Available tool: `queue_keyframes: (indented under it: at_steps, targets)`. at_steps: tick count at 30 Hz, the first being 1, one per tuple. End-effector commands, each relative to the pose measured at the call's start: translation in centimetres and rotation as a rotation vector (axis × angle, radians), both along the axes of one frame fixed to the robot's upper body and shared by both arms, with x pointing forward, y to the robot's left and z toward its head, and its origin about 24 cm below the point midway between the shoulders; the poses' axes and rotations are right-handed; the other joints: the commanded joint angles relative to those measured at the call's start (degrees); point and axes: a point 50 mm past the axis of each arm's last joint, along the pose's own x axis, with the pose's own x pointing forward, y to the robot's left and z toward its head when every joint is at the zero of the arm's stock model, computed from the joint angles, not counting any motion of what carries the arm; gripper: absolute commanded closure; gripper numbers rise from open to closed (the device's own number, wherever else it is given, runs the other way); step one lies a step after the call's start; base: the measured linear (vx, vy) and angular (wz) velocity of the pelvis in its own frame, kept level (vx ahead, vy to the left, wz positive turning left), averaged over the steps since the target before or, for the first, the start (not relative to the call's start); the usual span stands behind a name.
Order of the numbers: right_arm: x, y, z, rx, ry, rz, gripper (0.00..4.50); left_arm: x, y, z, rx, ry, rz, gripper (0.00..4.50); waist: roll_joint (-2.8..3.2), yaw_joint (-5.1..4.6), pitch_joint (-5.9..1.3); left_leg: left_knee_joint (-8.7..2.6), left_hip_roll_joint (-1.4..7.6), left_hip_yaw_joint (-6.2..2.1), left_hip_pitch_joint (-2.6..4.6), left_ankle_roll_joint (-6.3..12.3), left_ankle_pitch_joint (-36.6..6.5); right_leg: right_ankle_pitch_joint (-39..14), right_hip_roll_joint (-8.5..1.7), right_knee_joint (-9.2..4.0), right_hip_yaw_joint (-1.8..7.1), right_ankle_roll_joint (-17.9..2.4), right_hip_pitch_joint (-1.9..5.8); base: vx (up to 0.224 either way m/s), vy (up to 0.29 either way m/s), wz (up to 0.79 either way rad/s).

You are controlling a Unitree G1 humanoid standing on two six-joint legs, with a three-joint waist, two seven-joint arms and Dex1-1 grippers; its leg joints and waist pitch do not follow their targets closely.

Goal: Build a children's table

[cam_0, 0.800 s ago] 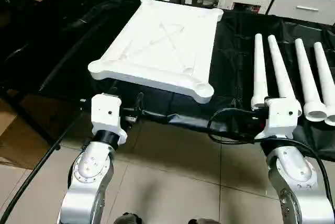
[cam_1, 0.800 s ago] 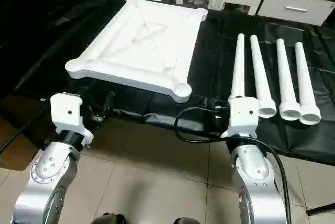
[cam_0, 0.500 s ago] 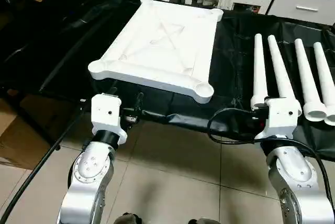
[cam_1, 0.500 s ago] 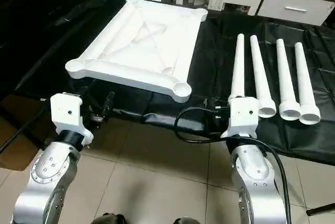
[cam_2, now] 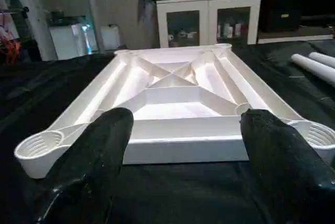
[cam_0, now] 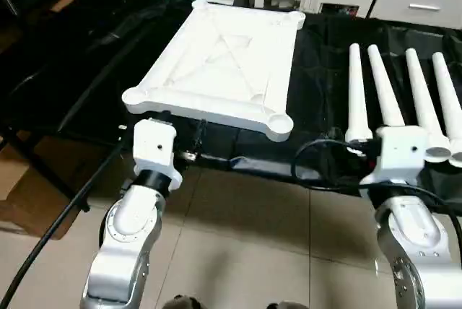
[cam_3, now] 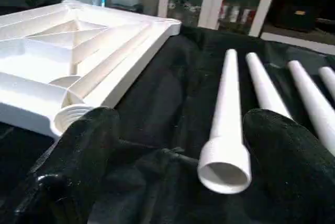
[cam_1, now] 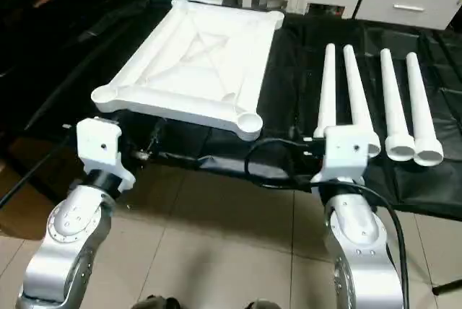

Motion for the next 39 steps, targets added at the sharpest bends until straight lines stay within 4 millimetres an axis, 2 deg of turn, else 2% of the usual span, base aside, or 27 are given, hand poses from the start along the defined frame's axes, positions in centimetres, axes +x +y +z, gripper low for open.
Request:
queue_keyframes:
  at_steps: [1, 2, 3, 7, 14, 16, 17, 18, 19, 21, 23, 24, 26, 28, 29, 30, 31, 32, 33, 34, 35, 36, 37, 38, 39]
  targets:
    - [0.00, 0.20, 0.44, -0.003, -0.006, 0.016, 0.26, 0.03, 0.22, -0.08, 0.011, 0.006, 0.010, 0.78, -0.17, 0.12, -3.50, -3.90, 3.06, -1.03, 1.02, 0.32, -9.2, -1.3, -3.83, -3.33, 2.43, -9.5, 1.95, 0.000, 0.000, 0.00]
    - [0.01, 0.22, 0.46, -0.007, -0.006, 0.019, 0.26, 0.01, 0.24, -0.09, 0.012, 0.008, 0.010, 0.78, -0.41, 0.08, -3.51, -3.88, 3.07, -1.00, 1.03, 0.41, -9.0, -1.0, -3.79, -3.33, 2.41, -9.5, 1.96, 0.000, 0.000, 0.00]
    - [0.01, 0.24, 0.44, -0.011, -0.004, 0.023, 0.26, 0.00, 0.24, -0.09, 0.013, 0.007, 0.009, 0.78, -0.25, 0.18, -3.57, -3.79, 3.06, -1.00, 1.08, 0.57, -8.4, -0.3, -3.77, -3.19, 2.41, -9.7, 1.95, 0.000, 0.000, 0.00]
    - [0.04, 0.28, 0.31, -0.031, 0.005, 0.034, 0.26, 0.04, 0.13, 0.00, 0.004, 0.004, 0.000, 0.78, -0.27, 0.18, -3.55, -3.74, 3.05, -1.03, 1.01, 0.74, -8.2, -0.1, -3.79, -3.12, 2.36, -9.8, 2.01, 0.000, 0.000, 0.00]
    - [0.33, 0.57, 0.64, -0.079, -0.012, 0.065, 0.26, 0.26, -0.30, 0.40, -0.004, -0.015, -0.024, 0.78, -0.34, 0.12, -3.33, -3.82, 3.01, -0.98, 1.02, 0.35, -10.6, -4.3, -3.85, -3.47, 2.48, -9.4, 1.85, 0.000, 0.000, 0.00]
    - [0.42, 0.58, 0.77, -0.084, -0.023, 0.064, 0.26, 0.38, -0.43, 0.44, -0.004, -0.016, -0.029, 0.78, -0.25, 0.07, -3.21, -4.05, 3.04, -0.99, 1.44, -0.21, -14.5, -8.6, -3.91, -3.66, 2.44, -8.9, 2.00, 0.000, 0.000, 0.00]
    - [0.44, 0.57, 0.78, -0.084, -0.025, 0.062, 0.26, 0.41, -0.43, 0.45, -0.004, -0.016, -0.030, 0.78, -0.17, -0.04, -2.98, -4.36, 2.99, -1.07, 2.03, -1.00, -20.3, -16.0, -3.83, -4.27, 2.39, -7.5, 2.04, 0.000, 0.000, 0.00]
    - [0.44, 0.57, 0.78, -0.084, -0.025, 0.062, 0.26, 0.41, -0.43, 0.45, -0.004, -0.016, -0.030, 0.78, -0.10, -0.11, -2.85, -4.51, 2.95, -1.07, 2.37, -1.12, -22.4, -18.4, -3.63, -4.49, 2.24, -7.1, 2.01, 0.000, 0.000, 0.00]
    - [0.47, 0.56, 0.79, -0.085, -0.025, 0.061, 0.26, 0.43, -0.43, 0.47, -0.005, -0.015, -0.030, 0.78, -0.02, -0.24, -2.81, -4.63, 2.78, -1.02, 3.00, -0.96, -25.3, -21.2, -3.18, -4.92, 1.99, -6.7, 1.99, 0.000, 0.000, 0.00]
    - [0.51, 0.52, 0.81, -0.083, -0.026, 0.055, 0.26, 0.49, -0.42, 0.48, -0.006, -0.013, -0.029, 0.78, 0.10, -0.41, -2.11, -4.93, 2.39, -0.88, 3.92, -0.18, -29.8, -26.9, -2.63, -5.79, 1.43, -6.5, 2.05, 0.000, 0.000, 0.00]
    - [0.55, 0.50, 0.82, -0.083, -0.027, 0.050, 0.26, 0.56, -0.43, 0.50, -0.006, -0.011, -0.029, 0.78, -0.08, -0.44, -2.13, -5.02, 2.13, -0.71, 3.95, 0.59, -28.8, -28.4, -2.80, -6.36, 1.55, -6.0, 2.66, 0.000, 0.000, 0.00]
    - [0.56, 0.49, 0.81, -0.082, -0.026, 0.049, 0.26, 0.58, -0.43, 0.50, -0.006, -0.010, -0.029, 0.78, -0.10, -0.43, -2.25, -5.13, 2.12, -0.59, 4.24, 1.02, -27.8, -27.7, -2.81, -6.49, 1.56, -6.2, 2.98, 0.058, 0.001, -0.03]
    - [0.59, 0.47, 0.85, -0.076, -0.029, 0.047, 0.26, 0.63, -0.46, 0.48, -0.004, -0.008, -0.029, 0.78, -0.04, -0.28, -3.06, -5.21, 2.14, -0.31, 3.68, 2.81, -21.3, -19.2, -2.65, -5.82, 1.75, -8.2, 4.13, 0.000, 0.000, 0.00]
    - [0.62, 0.46, 0.81, -0.054, -0.026, 0.044, 0.26, 0.69, -0.50, 0.46, -0.004, -0.007, -0.031, 0.78, 0.03, -0.32, -3.32, -5.01, 2.01, -0.11, 3.62, 4.51, -17.6, -13.4, -2.43, -5.20, 1.60, -10.2, 4.47, 0.000, 0.000, 0.00]
    - [0.62, 0.47, 0.82, -0.052, -0.026, 0.044, 0.26, 0.70, -0.51, 0.45, -0.004, -0.006, -0.031, 0.78, -0.04, -0.29, -3.49, -4.77, 1.83, 0.01, 3.38, 5.68, -15.6, -11.0, -2.41, -4.92, 1.57, -11.3, 4.94, 0.052, -0.001, 0.01]
    - [0.63, 0.48, 0.82, -0.052, -0.026, 0.045, 0.26, 0.71, -0.51, 0.45, -0.005, -0.006, -0.032, 0.78, -0.04, -0.24, -3.57, -4.64, 1.74, 0.07, 3.25, 6.25, -14.5, -10.0, -2.43, -4.83, 1.56, -11.7, 5.16, 0.062, -0.003, -0.10]
    - [0.65, 0.49, 0.81, -0.046, -0.024, 0.046, 0.26, 0.72, -0.52, 0.44, -0.005, -0.006, -0.032, 0.78, 1.32, -0.44, -3.93, -4.59, 3.11, 1.66, 7.92, 2.48, -17.2, -11.1, -0.65, -4.76, 2.89, -12.0, 2.55, 0.062, -0.003, -0.10]
    - [0.66, 0.52, 0.82, -0.045, -0.023, 0.051, 0.26, 0.74, -0.53, 0.44, -0.005, -0.006, -0.031, 0.78, 0.09, -0.63, -2.49, -5.51, 4.64, 1.51, 9.59, -1.06, -20.6, -10.2, 0.56, -3.26, 1.98, -11.9, 0.64, 0.079, 0.002, -0.36]
    - [0.68, 0.55, 0.82, -0.045, -0.022, 0.054, 0.26, 0.75, -0.53, 0.44, -0.004, -0.006, -0.030, 0.78, -0.12, -0.47, -2.00, -5.72, 4.80, 2.59, 11.61, -3.34, -26.0, -11.6, 0.32, -3.02, 2.00, -12.4, -0.57, 0.086, 0.002, -0.57]
    - [0.68, 0.55, 0.82, -0.045, -0.022, 0.054, 0.26, 0.75, -0.53, 0.44, -0.004, -0.006, -0.030, 0.78, -0.74, -0.73, -1.57, -5.58, 4.10, 3.19, 11.16, -3.84, -27.5, -12.0, 0.49, -3.06, 2.41, -12.5, -0.25, 0.086, 0.002, -0.57]
    - [0.70, 0.64, 0.90, -0.053, -0.026, 0.066, 0.26, 0.77, -0.51, 0.41, -0.005, -0.005, -0.025, 0.78, -2.80, 0.59, -1.32, -3.94, 0.39, 3.10, 4.51, -0.67, -24.0, -12.9, -1.05, -4.17, 4.38, -11.5, 5.12, 0.137, 0.006, -0.42]
    - [0.74, 0.67, 0.96, -0.063, -0.029, 0.073, 0.26, 0.78, -0.48, 0.40, -0.005, -0.004, -0.022, 0.78, -1.91, 0.68, -1.84, -2.91, -0.24, 2.53, 2.99, 2.16, -17.8, -16.0, -2.97, -5.65, 6.48, -11.4, 7.15, 0.141, 0.000, -0.15]
    - [0.74, 0.68, 0.97, -0.064, -0.029, 0.074, 0.26, 0.78, -0.47, 0.40, -0.005, -0.004, -0.022, 0.78, -1.42, 1.06, -3.17, -1.68, -0.87, 1.53, 1.61, 4.61, -10.8, -13.7, -3.07, -5.38, 7.24, -12.7, 9.41, 0.141, 0.000, -0.15]
    - [0.79, 0.67, 1.00, -0.073, -0.029, 0.077, 0.26, 0.78, -0.42, 0.39, -0.006, -0.004, -0.019, 0.78, -1.17, 1.08, -3.52, -1.45, -1.08, 1.07, 1.01, 5.70, -8.0, -10.5, -2.64, -4.99, 7.20, -13.3, 9.91, 0.097, -0.009, -0.06]
    - [0.82, 0.62, 1.02, -0.076, -0.029, 0.076, 0.26, 0.78, -0.39, 0.37, -0.008, -0.003, -0.016, 0.78, -0.76, 0.75, -3.73, -1.51, -1.33, 0.33, 0.42, 7.32, -3.6, -3.5, -1.00, -4.14, 6.37, -13.8, 9.91, 0.051, -0.001, -0.02]
